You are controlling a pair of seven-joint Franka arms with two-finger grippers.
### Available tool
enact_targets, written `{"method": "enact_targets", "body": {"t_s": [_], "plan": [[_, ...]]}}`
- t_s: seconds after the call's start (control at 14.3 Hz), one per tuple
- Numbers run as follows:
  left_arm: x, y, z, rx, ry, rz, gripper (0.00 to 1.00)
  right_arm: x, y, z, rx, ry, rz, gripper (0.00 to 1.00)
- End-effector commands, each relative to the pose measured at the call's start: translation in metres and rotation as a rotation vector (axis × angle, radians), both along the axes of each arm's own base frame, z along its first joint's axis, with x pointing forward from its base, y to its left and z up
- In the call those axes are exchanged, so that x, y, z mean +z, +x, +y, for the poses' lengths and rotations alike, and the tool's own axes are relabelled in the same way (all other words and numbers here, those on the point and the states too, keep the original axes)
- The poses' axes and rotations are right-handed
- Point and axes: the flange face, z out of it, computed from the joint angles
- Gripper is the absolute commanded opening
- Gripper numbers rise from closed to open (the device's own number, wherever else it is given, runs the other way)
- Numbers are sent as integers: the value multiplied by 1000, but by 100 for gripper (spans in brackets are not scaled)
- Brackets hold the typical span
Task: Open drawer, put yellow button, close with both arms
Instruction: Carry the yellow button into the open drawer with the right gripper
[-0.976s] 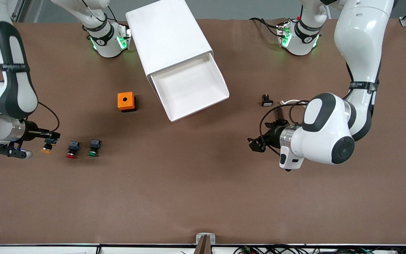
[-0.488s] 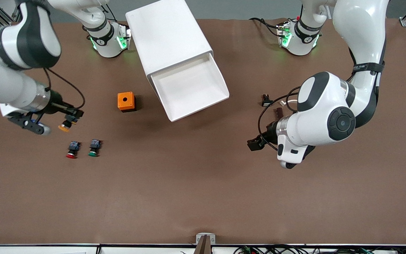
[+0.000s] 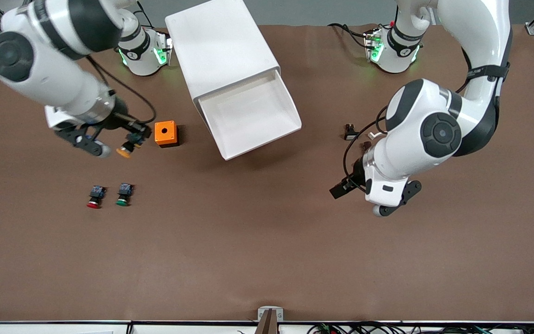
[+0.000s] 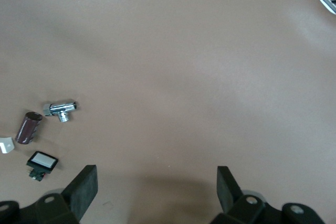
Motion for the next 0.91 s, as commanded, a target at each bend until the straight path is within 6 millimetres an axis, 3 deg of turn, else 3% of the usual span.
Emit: {"method": "enact_targets", "body": {"t_s": [0.0, 0.14, 0.35, 0.49, 0.63, 0.84], "plan": [[-9, -24, -14, -50, 31, 4, 100, 21, -24, 52, 22, 19, -27, 0], [-15, -34, -29, -73, 30, 15, 100, 21, -38, 86, 12, 24, -50, 0], [-10, -40, -34, -113, 74, -16, 100, 17, -65, 140, 26, 29, -79, 0], [-9, -52, -53, -160, 124, -44, 100, -1, -81, 176, 34, 23, -81, 0], [-7, -56, -57, -181, 159, -62, 100, -19, -91, 203, 46, 13, -86, 0], [-15, -69, -74, -208, 181, -52, 100, -40, -106, 231, 53, -12, -96, 0]]}}
